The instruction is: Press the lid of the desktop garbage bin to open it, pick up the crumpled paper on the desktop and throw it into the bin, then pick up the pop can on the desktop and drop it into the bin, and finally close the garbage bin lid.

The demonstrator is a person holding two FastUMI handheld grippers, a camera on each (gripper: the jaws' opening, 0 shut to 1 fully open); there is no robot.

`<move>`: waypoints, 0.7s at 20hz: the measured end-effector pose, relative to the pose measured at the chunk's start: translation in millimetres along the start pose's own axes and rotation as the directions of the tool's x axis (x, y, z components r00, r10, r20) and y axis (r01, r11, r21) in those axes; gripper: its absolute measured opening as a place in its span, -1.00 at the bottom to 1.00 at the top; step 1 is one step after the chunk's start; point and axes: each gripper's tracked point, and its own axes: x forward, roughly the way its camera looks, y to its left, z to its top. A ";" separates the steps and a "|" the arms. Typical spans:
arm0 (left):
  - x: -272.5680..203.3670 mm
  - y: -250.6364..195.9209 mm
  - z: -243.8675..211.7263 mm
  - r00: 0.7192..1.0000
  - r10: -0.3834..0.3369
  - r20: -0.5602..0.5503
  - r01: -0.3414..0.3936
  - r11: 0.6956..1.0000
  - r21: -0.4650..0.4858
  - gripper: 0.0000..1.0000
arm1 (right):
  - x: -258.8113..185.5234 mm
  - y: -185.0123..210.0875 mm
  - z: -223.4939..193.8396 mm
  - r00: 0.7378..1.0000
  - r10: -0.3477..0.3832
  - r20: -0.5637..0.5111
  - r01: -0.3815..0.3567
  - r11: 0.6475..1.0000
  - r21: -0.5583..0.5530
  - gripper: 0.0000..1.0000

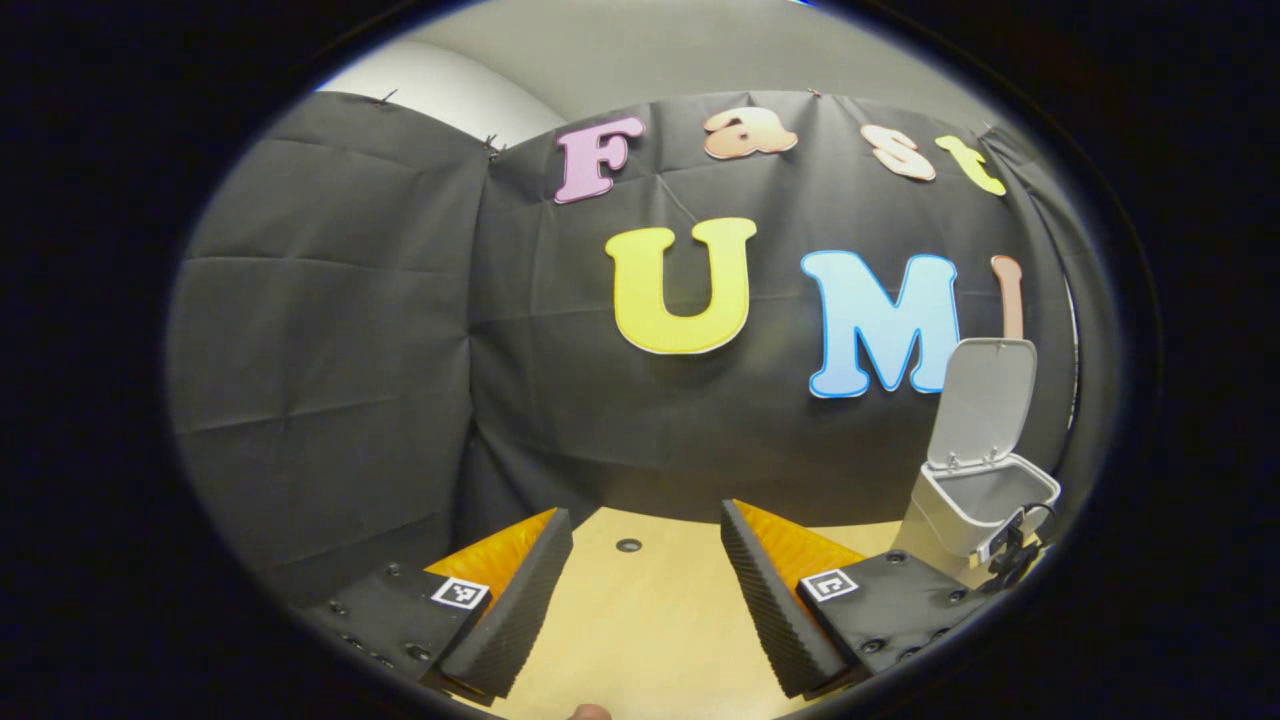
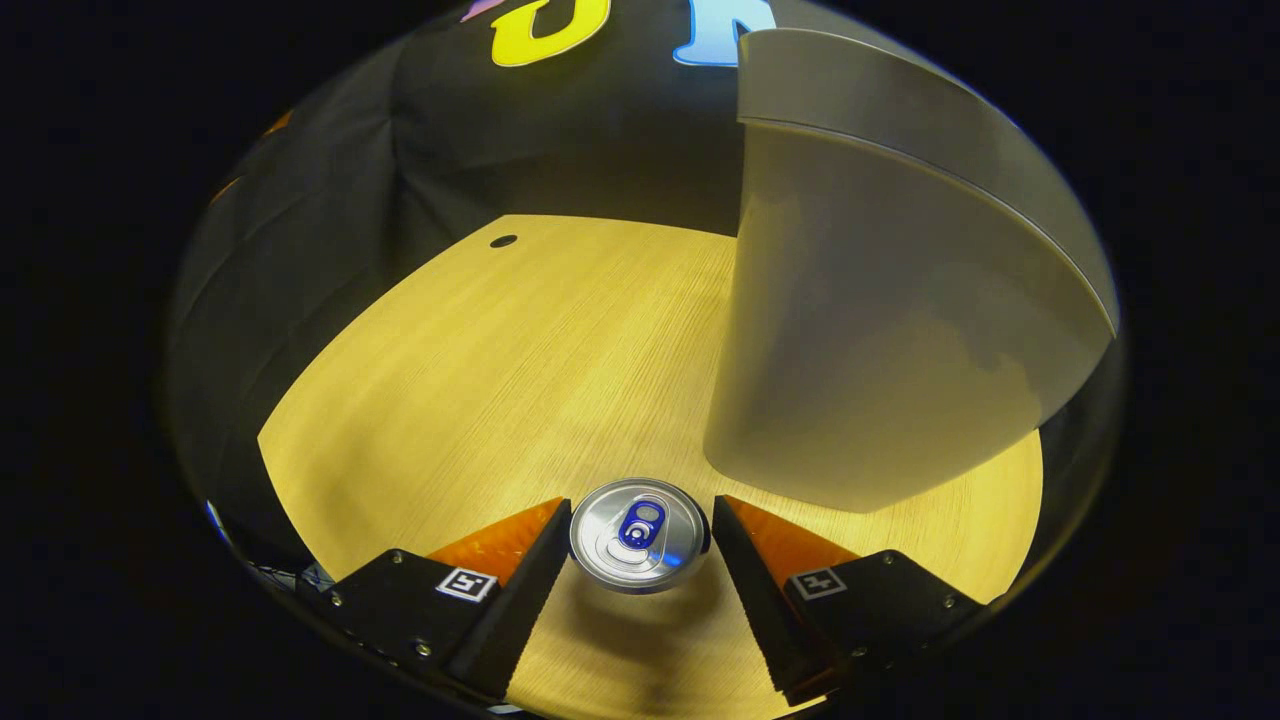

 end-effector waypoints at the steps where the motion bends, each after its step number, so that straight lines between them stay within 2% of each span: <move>1: 0.3 -1.0 -0.6 1.000 0.000 -0.002 0.000 1.000 -0.003 1.00 | 0.4 -0.8 0.6 1.000 0.002 -0.005 -0.002 1.000 0.000 0.70; 14: -3.2 -2.8 -4.3 1.000 -0.001 -0.015 0.000 1.000 -0.015 1.00 | -12.8 0.7 5.1 0.999 0.021 0.028 -0.021 1.000 -0.013 0.68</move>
